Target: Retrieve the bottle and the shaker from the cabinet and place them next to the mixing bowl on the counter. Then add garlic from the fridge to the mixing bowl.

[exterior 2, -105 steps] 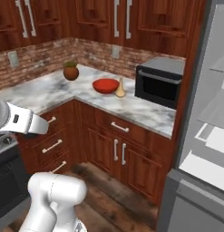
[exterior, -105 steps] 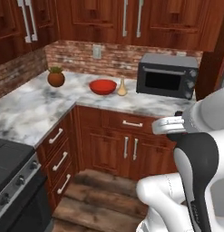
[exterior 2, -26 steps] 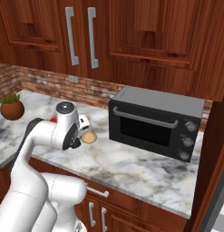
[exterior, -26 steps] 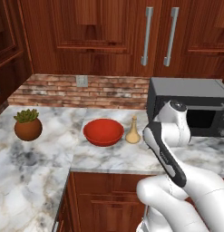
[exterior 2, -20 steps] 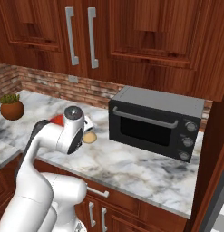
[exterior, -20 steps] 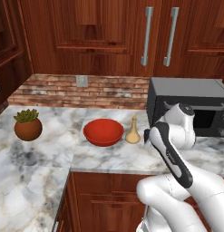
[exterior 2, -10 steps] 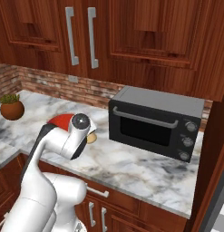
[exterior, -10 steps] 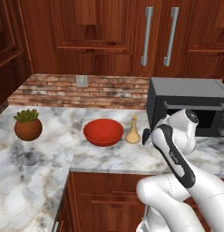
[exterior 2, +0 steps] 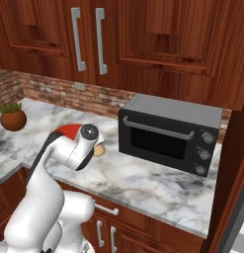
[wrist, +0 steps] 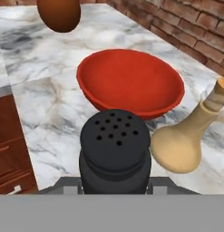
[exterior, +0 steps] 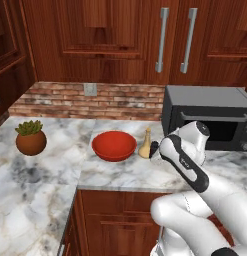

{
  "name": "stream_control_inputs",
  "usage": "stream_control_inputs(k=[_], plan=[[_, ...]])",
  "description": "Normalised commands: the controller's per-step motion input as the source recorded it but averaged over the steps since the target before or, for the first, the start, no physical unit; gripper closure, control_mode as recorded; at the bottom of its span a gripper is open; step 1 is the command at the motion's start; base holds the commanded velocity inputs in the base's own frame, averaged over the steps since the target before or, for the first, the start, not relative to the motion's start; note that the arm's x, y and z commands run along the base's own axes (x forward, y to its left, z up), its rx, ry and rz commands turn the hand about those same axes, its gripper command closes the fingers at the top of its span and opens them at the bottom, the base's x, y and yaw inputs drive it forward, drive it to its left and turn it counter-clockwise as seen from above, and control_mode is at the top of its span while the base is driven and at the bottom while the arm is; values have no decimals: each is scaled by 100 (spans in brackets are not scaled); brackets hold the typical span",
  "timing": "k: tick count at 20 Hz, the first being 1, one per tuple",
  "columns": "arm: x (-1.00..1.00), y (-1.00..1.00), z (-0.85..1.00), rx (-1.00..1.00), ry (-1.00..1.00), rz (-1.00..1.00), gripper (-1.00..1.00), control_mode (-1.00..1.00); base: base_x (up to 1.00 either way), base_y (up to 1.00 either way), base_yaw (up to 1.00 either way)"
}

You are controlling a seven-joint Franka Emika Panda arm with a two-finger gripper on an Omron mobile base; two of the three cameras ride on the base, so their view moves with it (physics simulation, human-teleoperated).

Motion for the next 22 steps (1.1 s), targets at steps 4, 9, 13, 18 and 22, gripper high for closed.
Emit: stream_control_inputs(k=[4,9,13,18,22], plan=[[3,3,-15,12,15,1,100,-100,0,0,0],[-3,0,-22,6,5,0,100,-100,0,0,0],[0,3,-46,0,0,0,100,-100,0,0,0],[0,7,-44,0,-4,0,100,-100,0,0,0],[13,6,-26,0,-7,0,100,-100,0,0,0]])
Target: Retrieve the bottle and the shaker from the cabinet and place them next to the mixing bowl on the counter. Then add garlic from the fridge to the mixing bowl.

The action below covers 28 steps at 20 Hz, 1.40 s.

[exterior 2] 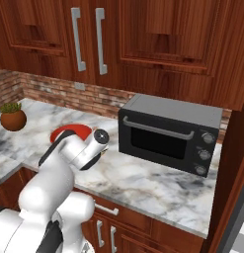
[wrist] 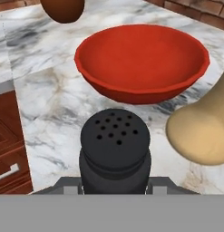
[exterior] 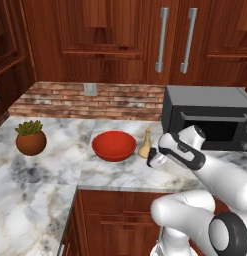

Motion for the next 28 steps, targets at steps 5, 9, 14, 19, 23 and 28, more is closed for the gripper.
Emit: stream_control_inputs(k=[5,9,14,19,23,28], plan=[[23,7,-8,0,-4,-1,100,-100,0,0,0],[6,17,-11,0,-1,0,100,-100,0,0,0],[7,6,-5,0,0,0,100,-100,0,0,0],[20,4,-6,0,0,0,100,-100,0,0,0],[16,4,-3,0,0,0,100,-100,0,0,0],[3,0,-15,0,0,0,100,-100,0,0,0]])
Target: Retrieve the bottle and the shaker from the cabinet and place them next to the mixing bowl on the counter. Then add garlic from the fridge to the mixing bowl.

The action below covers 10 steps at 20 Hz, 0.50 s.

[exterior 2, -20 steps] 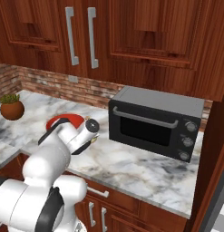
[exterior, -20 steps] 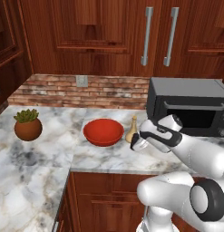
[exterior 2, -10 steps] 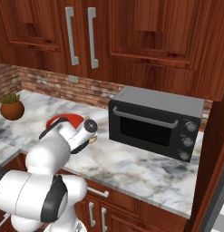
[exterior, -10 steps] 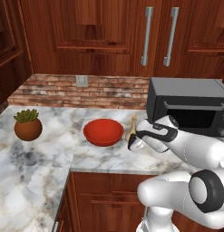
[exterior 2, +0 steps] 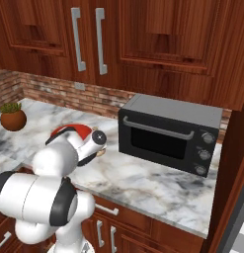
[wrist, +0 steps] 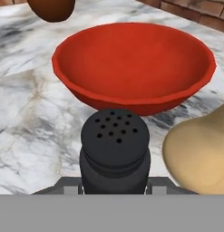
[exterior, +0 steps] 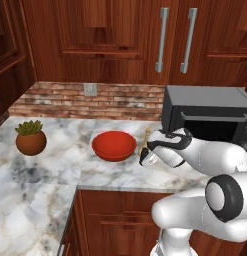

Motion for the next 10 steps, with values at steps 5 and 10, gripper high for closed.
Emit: stream_control_inputs(k=[5,10], plan=[[1,0,-24,0,0,0,100,-100,0,0,0],[0,1,-27,0,-1,0,100,-100,0,0,0]])
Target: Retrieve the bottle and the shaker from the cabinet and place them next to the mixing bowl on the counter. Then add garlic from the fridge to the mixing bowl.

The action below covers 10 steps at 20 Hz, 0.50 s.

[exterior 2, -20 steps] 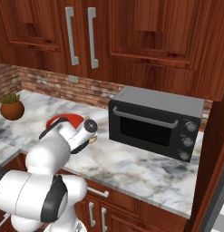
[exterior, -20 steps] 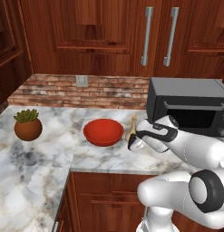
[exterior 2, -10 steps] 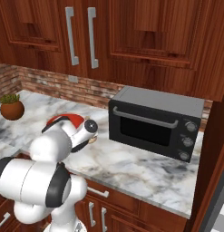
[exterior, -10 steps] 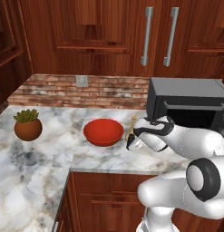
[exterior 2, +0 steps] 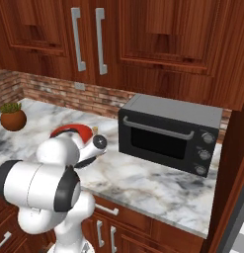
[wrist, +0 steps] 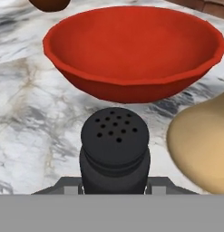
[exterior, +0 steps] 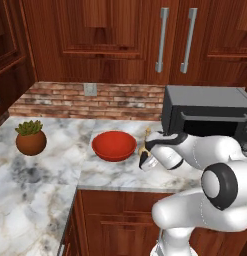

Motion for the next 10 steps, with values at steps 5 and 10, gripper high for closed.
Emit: stream_control_inputs(k=[5,10], plan=[[0,0,-29,0,-4,0,100,-100,0,0,0],[0,2,-15,-2,-8,0,100,-100,0,0,0]])
